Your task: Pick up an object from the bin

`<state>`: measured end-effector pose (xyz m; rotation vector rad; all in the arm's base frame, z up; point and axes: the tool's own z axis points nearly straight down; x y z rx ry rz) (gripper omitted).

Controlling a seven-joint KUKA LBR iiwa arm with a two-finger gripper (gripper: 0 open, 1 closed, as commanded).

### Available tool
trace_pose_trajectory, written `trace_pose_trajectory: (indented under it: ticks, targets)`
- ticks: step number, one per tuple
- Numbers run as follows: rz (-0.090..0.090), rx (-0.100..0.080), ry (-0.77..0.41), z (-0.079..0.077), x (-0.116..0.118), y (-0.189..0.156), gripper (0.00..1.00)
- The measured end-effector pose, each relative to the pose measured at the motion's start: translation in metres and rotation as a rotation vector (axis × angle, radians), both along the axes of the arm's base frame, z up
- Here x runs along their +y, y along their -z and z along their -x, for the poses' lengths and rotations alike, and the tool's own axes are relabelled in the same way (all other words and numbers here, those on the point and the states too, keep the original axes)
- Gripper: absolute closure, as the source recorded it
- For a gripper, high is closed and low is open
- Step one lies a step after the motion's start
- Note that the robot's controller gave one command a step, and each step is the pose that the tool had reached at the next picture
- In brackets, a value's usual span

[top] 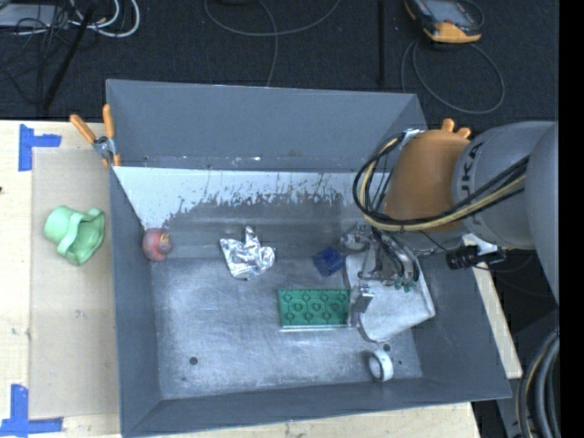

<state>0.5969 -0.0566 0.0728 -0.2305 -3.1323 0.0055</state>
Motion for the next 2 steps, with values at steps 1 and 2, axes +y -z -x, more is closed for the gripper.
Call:
trace_pose_trajectory:
  ticks: [1, 2]
  targets:
    - [-0.004, -0.004, 0.000, -0.003, 0.001, -0.006, 1.00]
    - [-0.003, -0.010, 0.023, -0.007, -0.007, -0.155, 1.00]
